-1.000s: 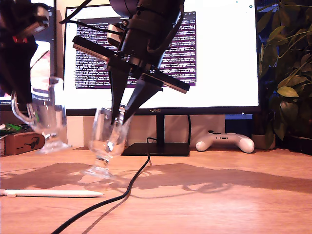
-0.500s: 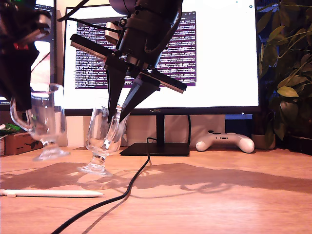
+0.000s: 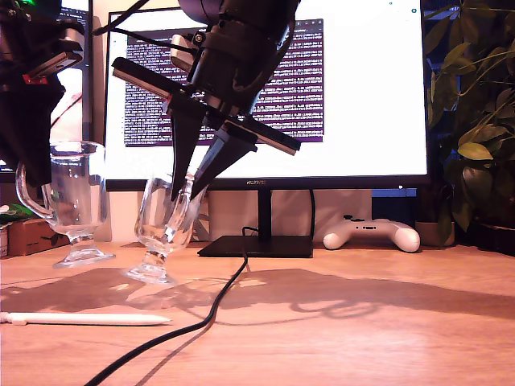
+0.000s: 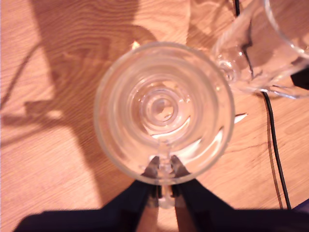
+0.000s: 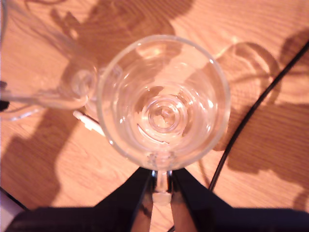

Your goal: Pick the small glass cups in front of you with each of your hands, and place them behind the white pen

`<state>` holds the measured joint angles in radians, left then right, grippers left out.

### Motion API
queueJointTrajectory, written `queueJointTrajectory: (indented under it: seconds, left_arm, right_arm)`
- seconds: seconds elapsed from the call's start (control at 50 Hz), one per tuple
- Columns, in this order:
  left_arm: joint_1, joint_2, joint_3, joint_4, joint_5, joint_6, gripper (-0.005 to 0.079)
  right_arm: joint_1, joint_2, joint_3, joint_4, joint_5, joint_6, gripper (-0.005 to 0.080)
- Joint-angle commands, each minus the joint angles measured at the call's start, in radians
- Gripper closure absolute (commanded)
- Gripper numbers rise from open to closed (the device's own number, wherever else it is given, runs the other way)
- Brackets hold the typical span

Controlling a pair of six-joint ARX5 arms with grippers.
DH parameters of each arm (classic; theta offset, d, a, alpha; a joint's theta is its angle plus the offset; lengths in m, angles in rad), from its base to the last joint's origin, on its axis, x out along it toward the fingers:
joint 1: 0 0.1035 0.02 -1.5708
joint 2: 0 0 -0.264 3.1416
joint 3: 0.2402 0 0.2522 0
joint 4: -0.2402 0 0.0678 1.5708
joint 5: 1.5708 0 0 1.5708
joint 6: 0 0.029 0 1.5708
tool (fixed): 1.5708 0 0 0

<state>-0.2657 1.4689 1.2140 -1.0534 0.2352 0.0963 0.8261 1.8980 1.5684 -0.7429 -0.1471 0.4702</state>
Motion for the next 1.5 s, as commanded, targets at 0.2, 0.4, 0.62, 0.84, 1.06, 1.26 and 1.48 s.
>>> queueJointTrajectory:
  seconds: [0.2,0.4,0.62,0.84,1.06,1.26,1.48]
  left_arm:
    - [0.001,0.018,-0.012,0.005,0.008,0.009,0.0762]
    - [0.001,0.018,-0.016,0.006,0.008,0.009,0.0762]
    - [0.001,0.018,-0.016,0.006,0.008,0.009,0.0762]
    - [0.001,0.018,-0.016,0.005,0.008,0.009,0.0762]
    - [0.001,0.018,-0.031,0.009,0.008,0.009,0.0762]
    - [0.001,0.018,-0.051,0.03,0.003,0.009,0.0762]
    - [-0.008,0.018,-0.051,0.066,-0.011,0.009,0.0762]
  right_arm:
    - [0.006,0.037,0.016,0.009,0.0,-0.007,0.0764]
    - [0.007,0.038,0.016,0.01,0.0,-0.007,0.0764]
    - [0.012,0.038,0.016,0.009,0.0,-0.024,0.0671]
    - [0.025,0.038,0.016,0.005,-0.001,-0.025,0.0582]
    - [0.034,0.038,0.016,0.001,-0.008,-0.025,0.0522]
    - [0.039,0.038,0.016,-0.019,-0.032,-0.025,0.0478]
    - [0.039,0.029,0.018,-0.045,-0.082,-0.026,0.0441]
